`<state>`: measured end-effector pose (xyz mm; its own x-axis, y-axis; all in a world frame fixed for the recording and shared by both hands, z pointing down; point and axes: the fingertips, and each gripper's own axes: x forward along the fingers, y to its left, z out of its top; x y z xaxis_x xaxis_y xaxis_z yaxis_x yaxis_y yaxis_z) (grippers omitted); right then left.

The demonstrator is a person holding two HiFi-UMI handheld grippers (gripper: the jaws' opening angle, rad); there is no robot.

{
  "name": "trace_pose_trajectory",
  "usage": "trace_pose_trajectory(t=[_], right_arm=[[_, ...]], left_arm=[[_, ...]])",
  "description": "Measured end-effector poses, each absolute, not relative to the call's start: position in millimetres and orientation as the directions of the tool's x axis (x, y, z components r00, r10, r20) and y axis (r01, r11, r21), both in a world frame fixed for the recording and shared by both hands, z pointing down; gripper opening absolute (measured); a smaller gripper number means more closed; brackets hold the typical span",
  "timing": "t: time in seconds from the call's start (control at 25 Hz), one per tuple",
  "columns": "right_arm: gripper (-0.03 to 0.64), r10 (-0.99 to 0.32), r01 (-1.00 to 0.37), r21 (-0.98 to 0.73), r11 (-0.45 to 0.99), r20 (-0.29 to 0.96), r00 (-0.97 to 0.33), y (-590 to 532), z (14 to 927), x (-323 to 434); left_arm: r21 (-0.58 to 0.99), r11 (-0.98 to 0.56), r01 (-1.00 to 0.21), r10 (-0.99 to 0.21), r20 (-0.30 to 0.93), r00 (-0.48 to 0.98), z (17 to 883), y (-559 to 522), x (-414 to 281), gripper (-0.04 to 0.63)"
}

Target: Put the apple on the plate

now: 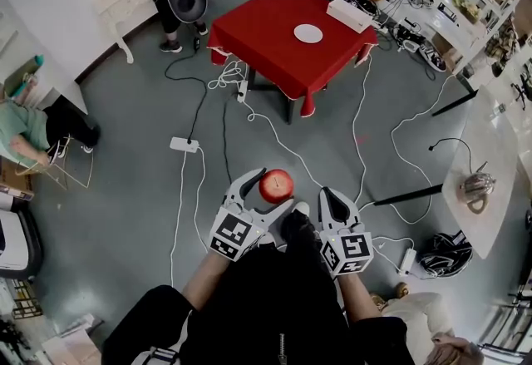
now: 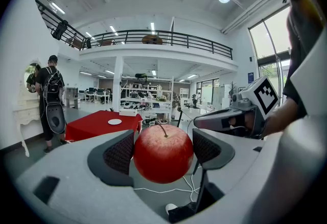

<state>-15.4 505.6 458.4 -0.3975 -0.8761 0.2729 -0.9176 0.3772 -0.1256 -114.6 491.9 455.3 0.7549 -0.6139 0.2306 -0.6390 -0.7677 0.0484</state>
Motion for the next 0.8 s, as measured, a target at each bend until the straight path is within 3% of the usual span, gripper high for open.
trace_pose_trajectory(t=[0.8], right_arm=[[0.011,-0.859,-0.908,-0.138,0.396,0.293,-0.42,499.7,465.3,-19.9]], left_arm=[[0.072,-0.764,-0.641,-0.608,0.251,0.753,468.1,487.9,-115.7,0.362]])
